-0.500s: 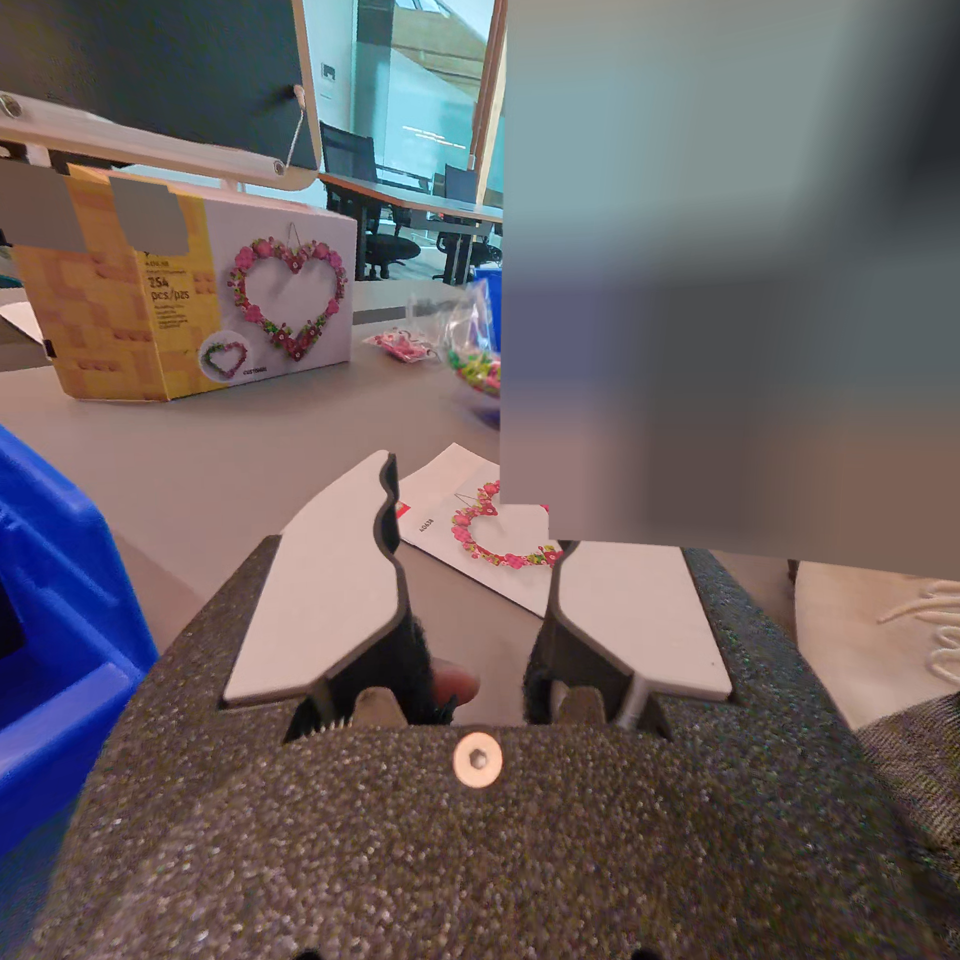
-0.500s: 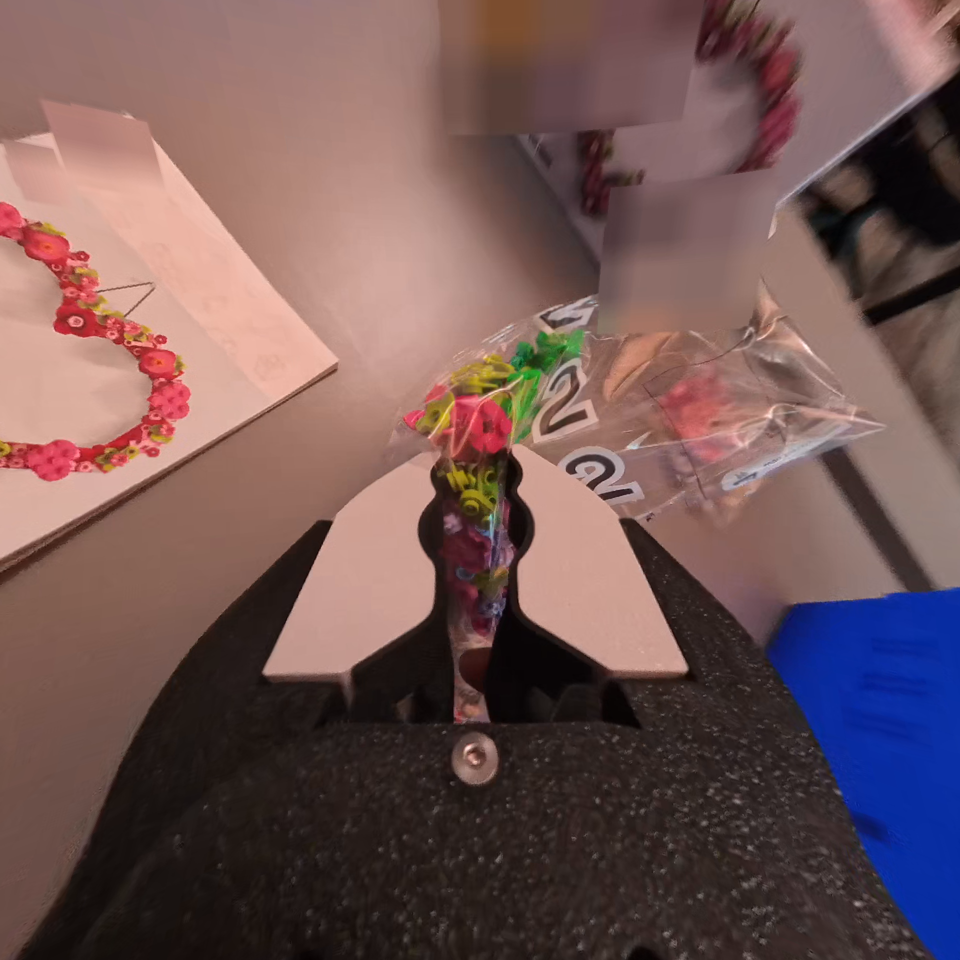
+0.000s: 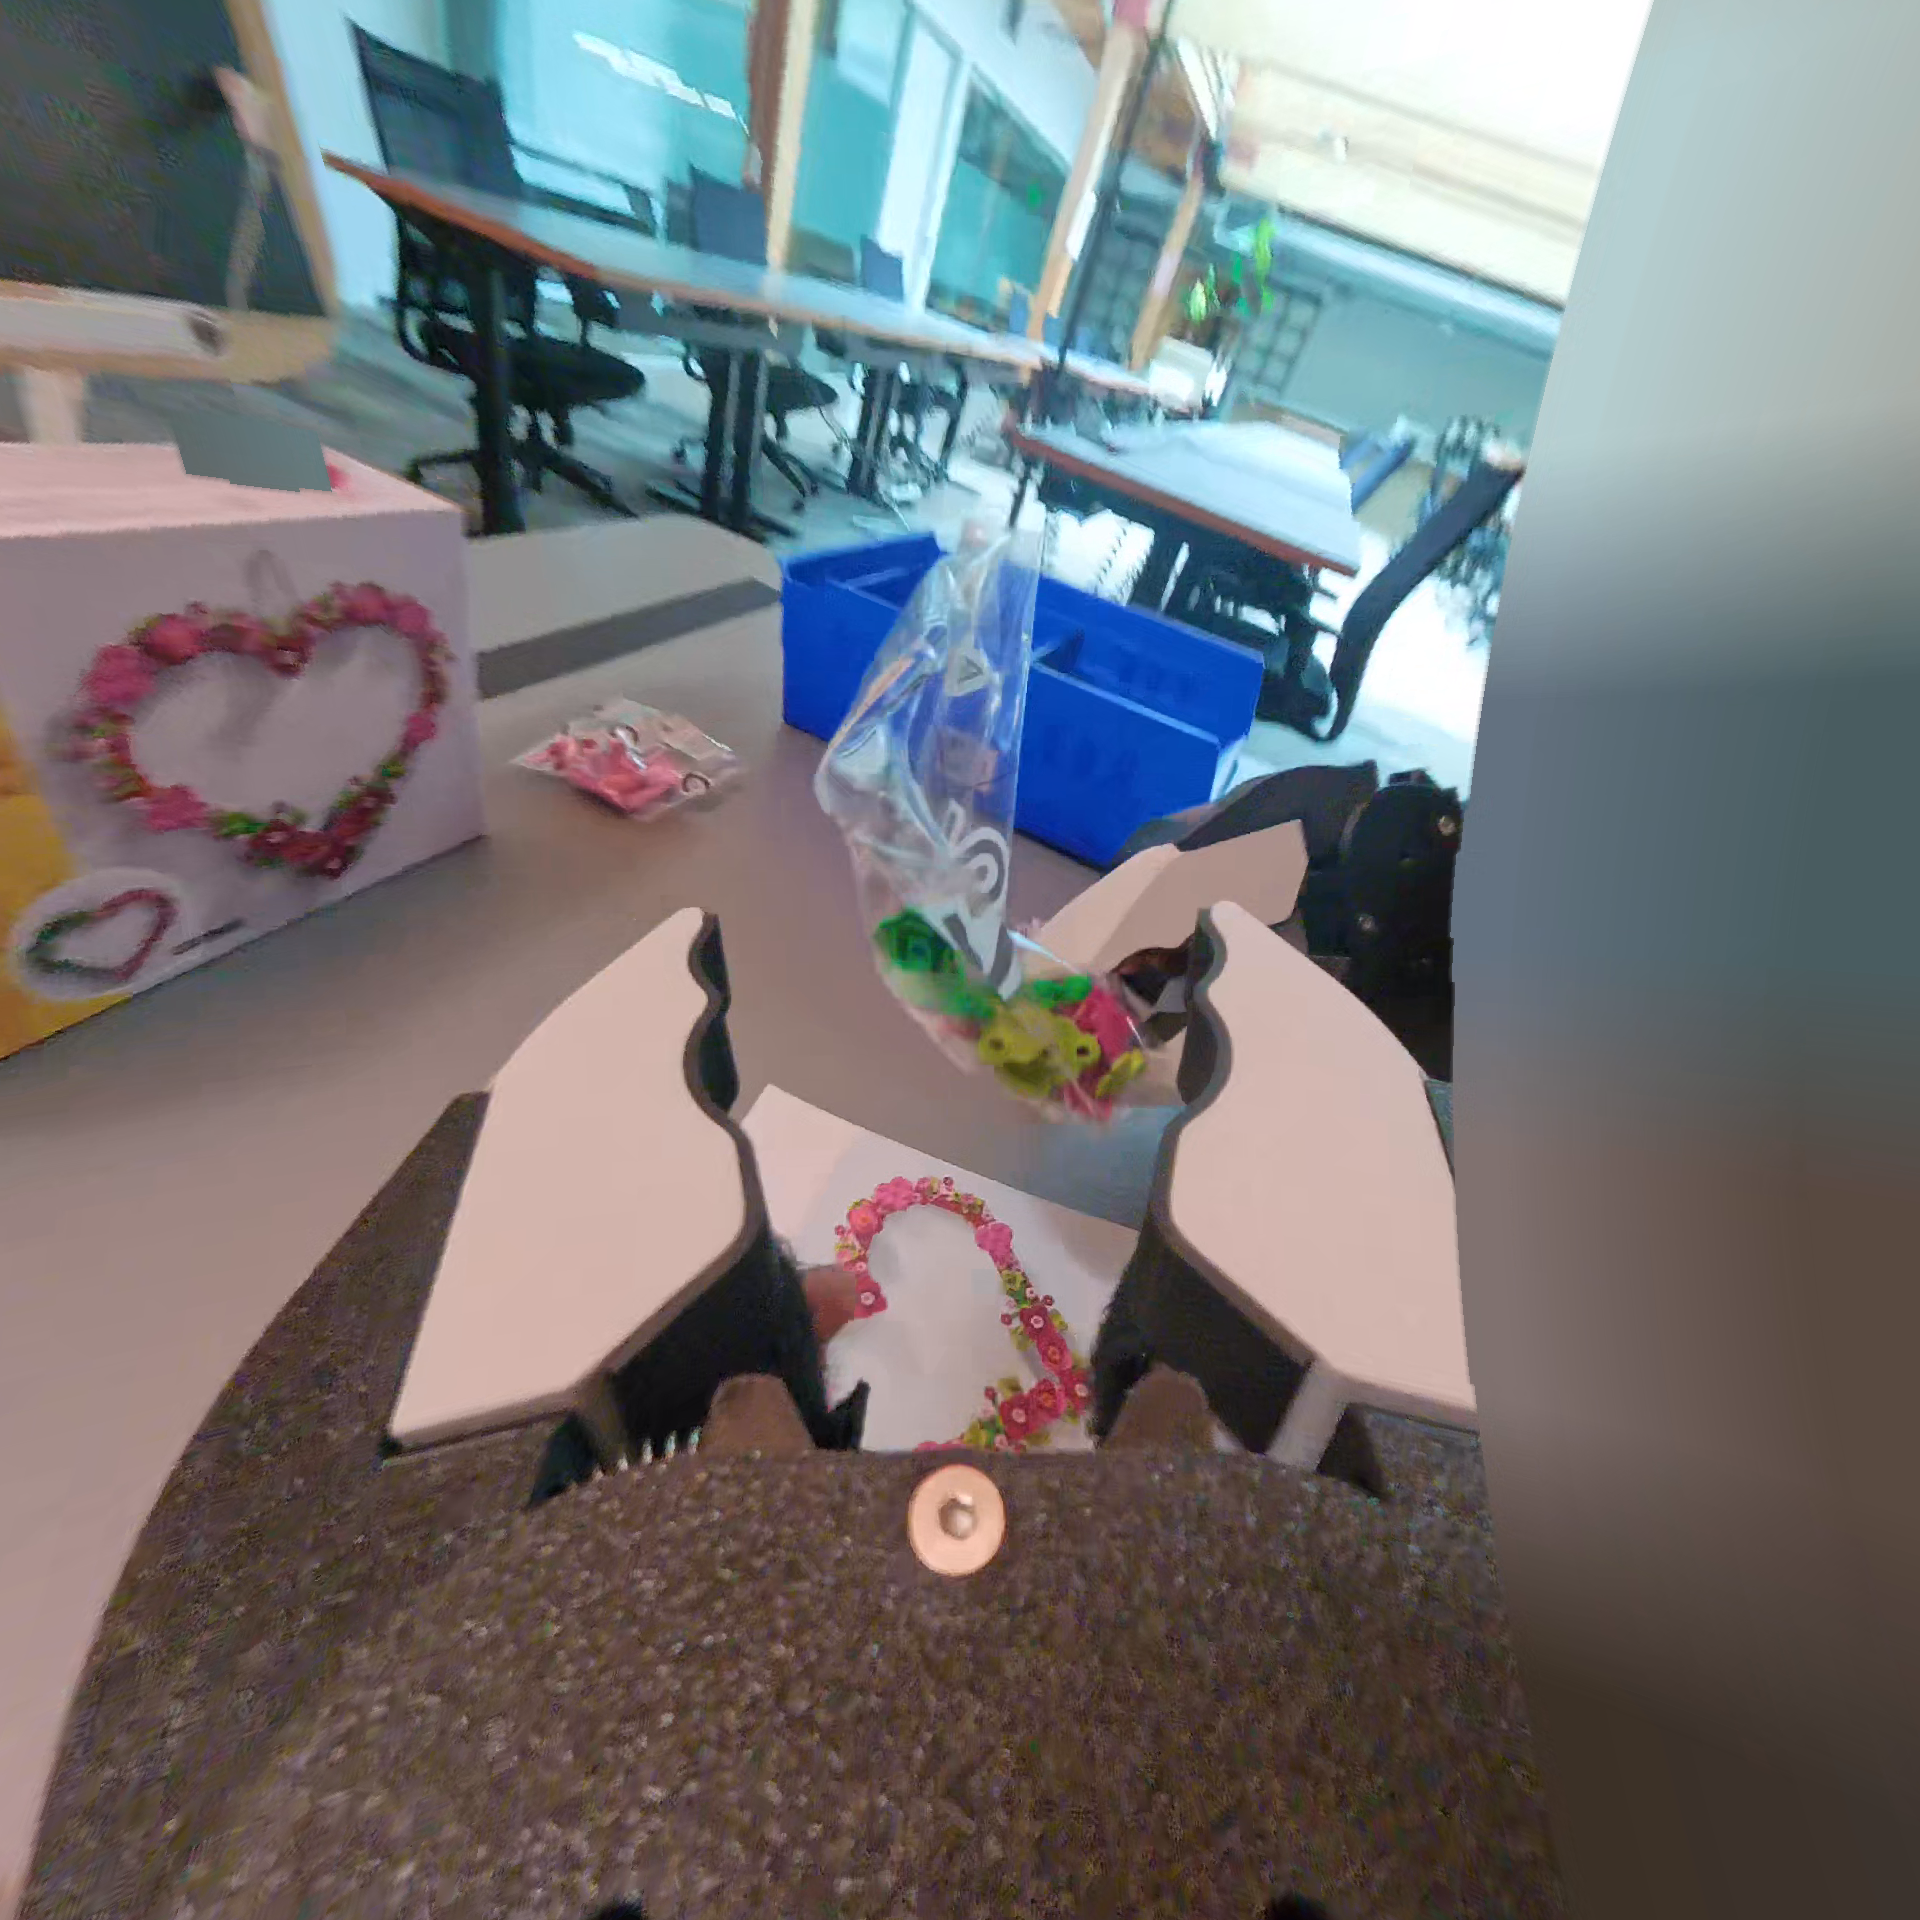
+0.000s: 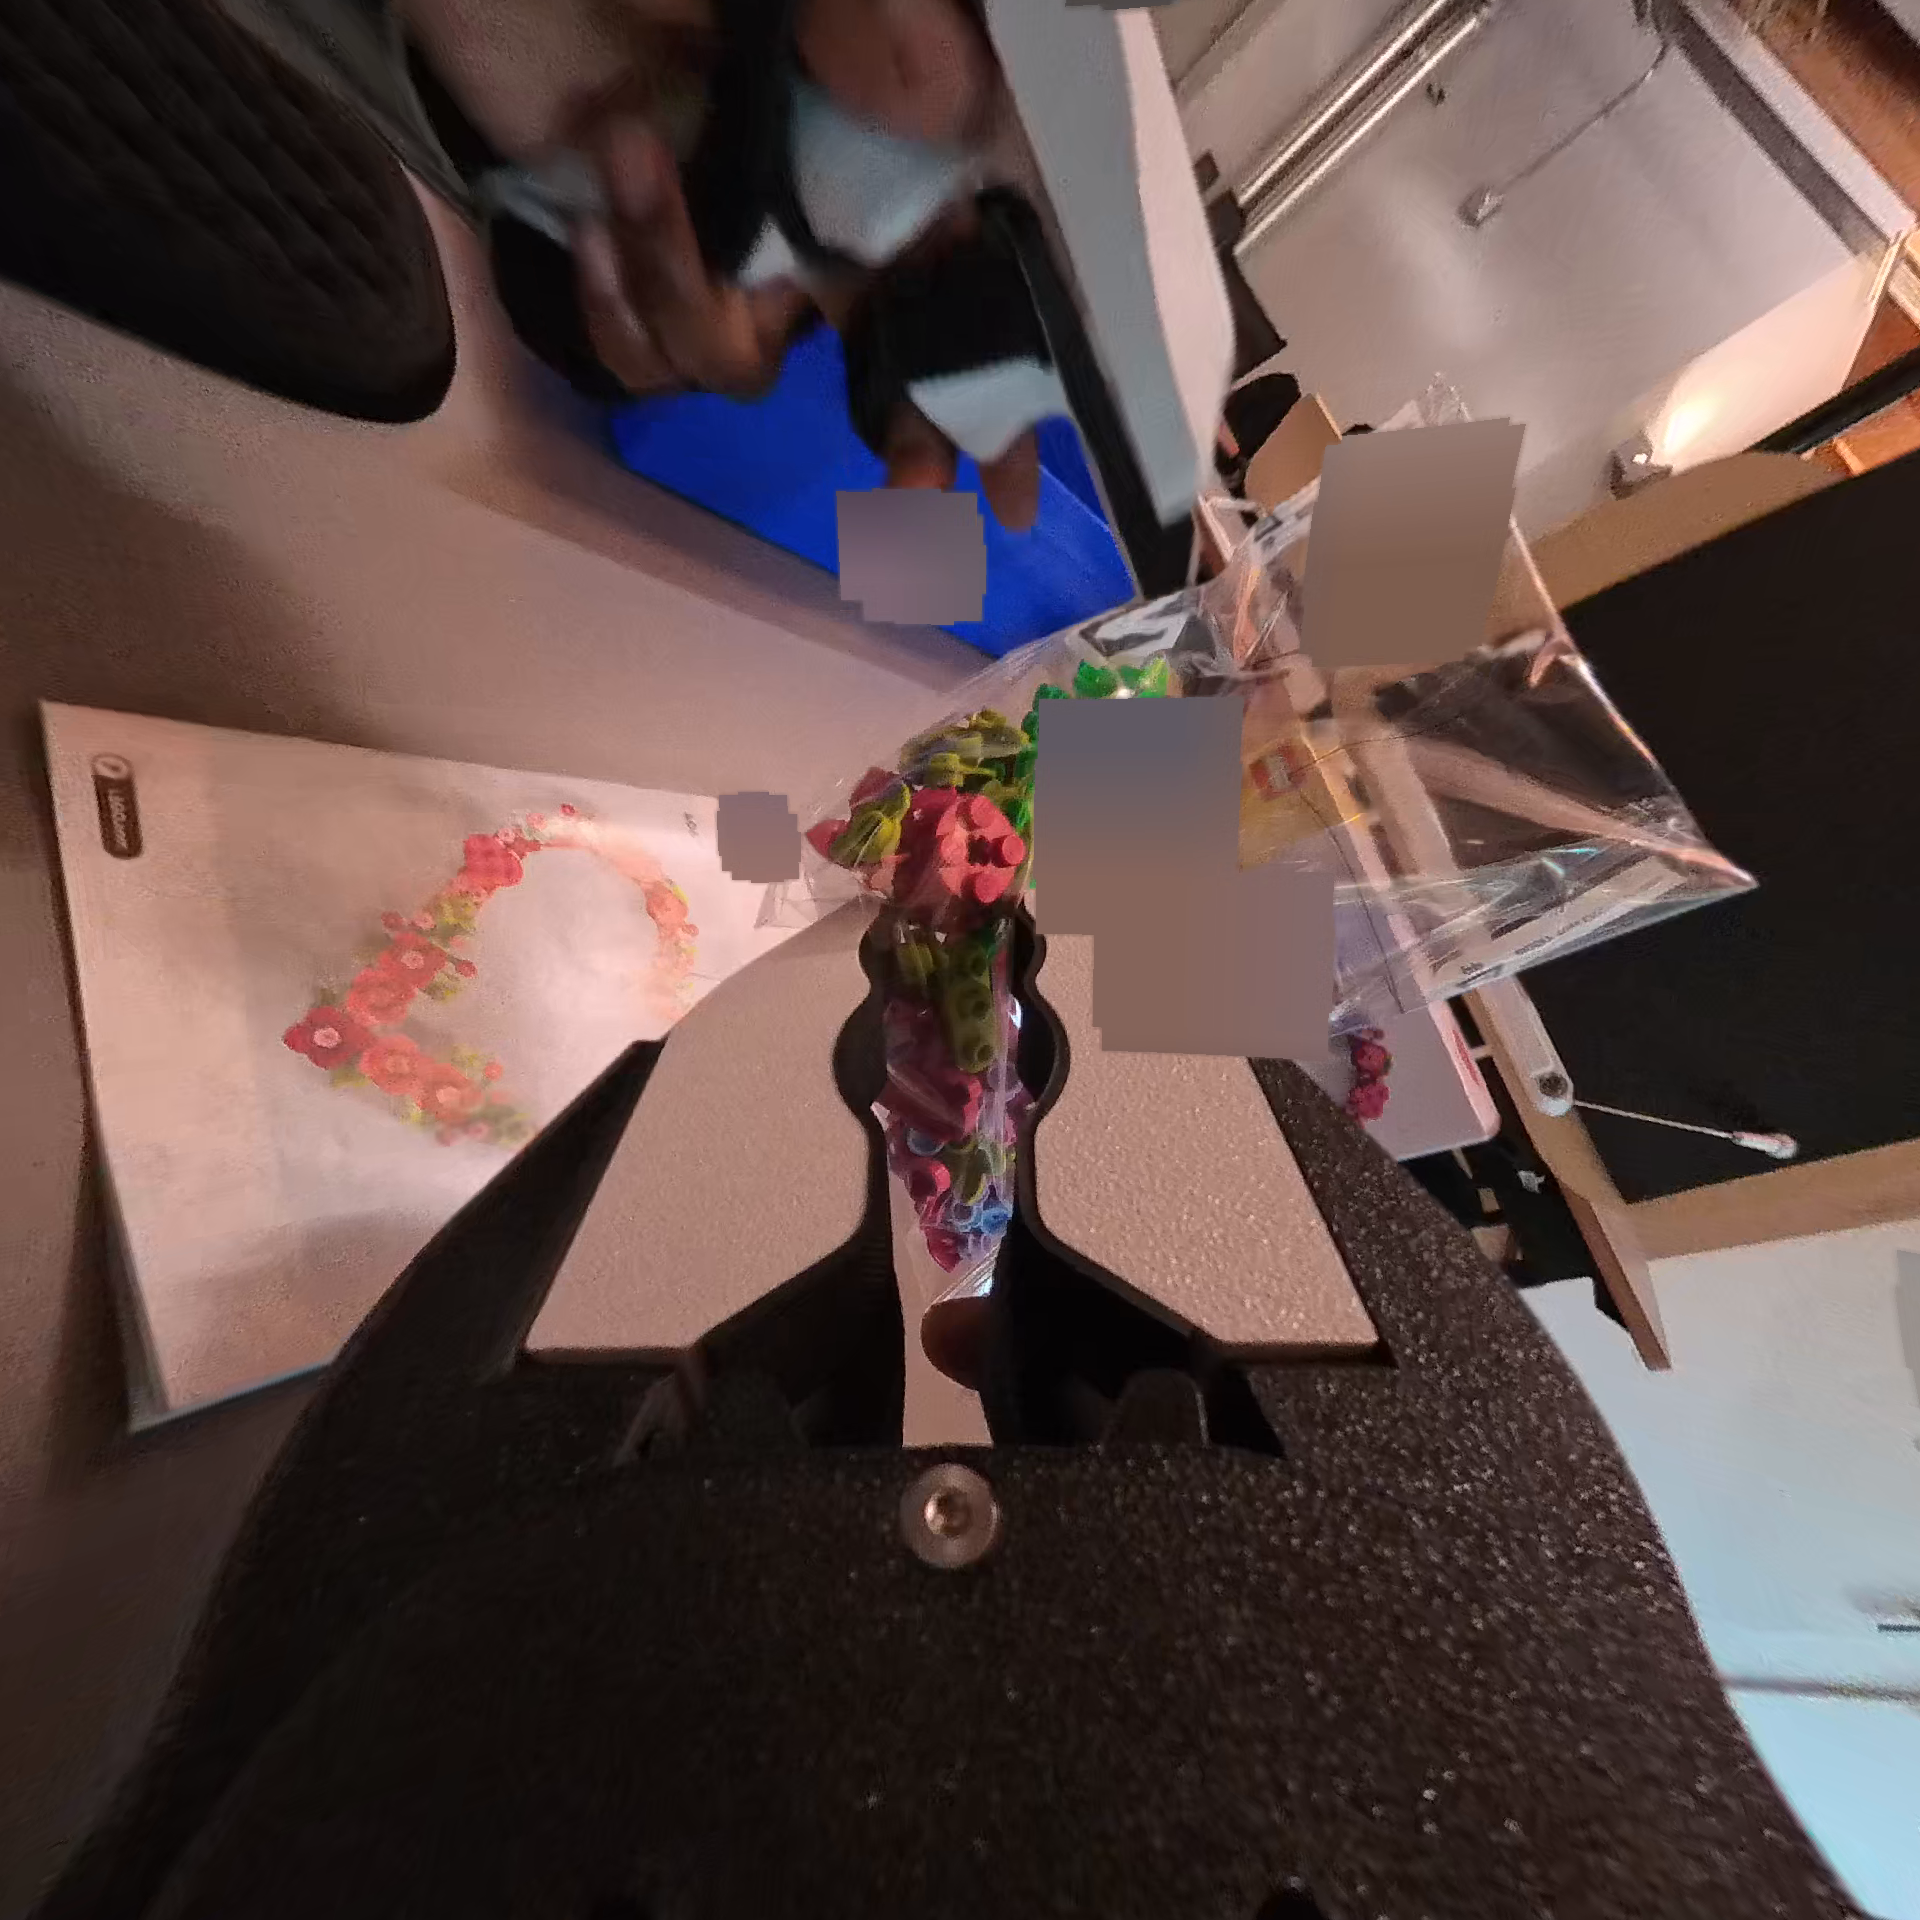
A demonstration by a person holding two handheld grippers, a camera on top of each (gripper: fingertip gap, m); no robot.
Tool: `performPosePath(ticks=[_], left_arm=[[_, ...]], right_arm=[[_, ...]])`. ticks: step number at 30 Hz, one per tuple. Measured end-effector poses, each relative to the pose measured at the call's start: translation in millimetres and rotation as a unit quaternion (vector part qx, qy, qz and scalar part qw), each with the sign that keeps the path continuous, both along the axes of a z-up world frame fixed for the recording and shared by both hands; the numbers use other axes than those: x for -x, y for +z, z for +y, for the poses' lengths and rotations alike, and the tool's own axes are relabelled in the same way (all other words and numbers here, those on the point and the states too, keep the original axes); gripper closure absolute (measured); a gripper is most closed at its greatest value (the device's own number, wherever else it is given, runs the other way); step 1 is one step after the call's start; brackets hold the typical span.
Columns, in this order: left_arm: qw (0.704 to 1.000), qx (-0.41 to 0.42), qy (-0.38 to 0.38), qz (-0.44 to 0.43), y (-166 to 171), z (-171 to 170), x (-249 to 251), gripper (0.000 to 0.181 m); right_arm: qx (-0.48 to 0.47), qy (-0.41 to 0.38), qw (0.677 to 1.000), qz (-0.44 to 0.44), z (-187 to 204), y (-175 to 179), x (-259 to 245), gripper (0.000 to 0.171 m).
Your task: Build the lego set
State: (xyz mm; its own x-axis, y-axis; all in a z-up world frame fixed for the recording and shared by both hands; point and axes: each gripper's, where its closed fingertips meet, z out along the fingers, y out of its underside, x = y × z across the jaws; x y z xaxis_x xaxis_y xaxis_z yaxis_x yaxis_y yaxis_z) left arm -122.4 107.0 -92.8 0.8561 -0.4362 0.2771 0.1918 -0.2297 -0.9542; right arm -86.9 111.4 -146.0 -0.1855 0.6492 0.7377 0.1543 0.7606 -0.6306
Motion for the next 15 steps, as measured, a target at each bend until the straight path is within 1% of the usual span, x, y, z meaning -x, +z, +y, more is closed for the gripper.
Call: performPosePath(ticks=[2,3,4,6,7,8,9,11,14,15], left_arm=[[1.000,0.007,-0.008,0.026,-5,11,-10,0.099],[1.000,0.006,-0.011,0.025,-6,15,-12,0.104],[1.000,0.003,-0.020,0.017,-5,17,-15,0.114],[0.999,-0.005,-0.035,0.009,-6,18,-17,0.151],[0.999,-0.008,-0.037,0.012,-8,18,-16,0.155],[0.999,-0.012,-0.038,0.021,-11,17,-15,0.166],[0.999,-0.016,-0.034,0.033,-13,17,-12,0.173],[0.998,-0.024,-0.030,0.048,-15,17,-9,0.180],[0.998,-0.019,-0.024,0.057,-20,17,-1,0.181],[0.998,-0.020,-0.020,0.060,-22,16,2,0.181]], right_arm=[[-0.004,0.011,1.000,0.002,-8,-2,-1,0.151],[-0.009,0.017,1.000,0.002,-11,-3,-1,0.151],[-0.016,0.019,1.000,0.004,-14,-4,-2,0.151],[-0.024,0.019,1.000,0.005,-17,-5,-3,0.150],[-0.022,0.018,1.000,0.002,-17,-6,-3,0.149],[-0.016,0.020,1.000,0.001,-18,-7,-4,0.148],[-0.007,0.024,1.000,0.005,-19,-6,-5,0.147],[0.034,0.047,0.998,0.002,-24,-5,-8,0.143],[0.150,0.068,0.986,0.001,-23,2,-15,0.129],[0.184,0.071,0.980,0.002,-21,6,-18,0.127]])
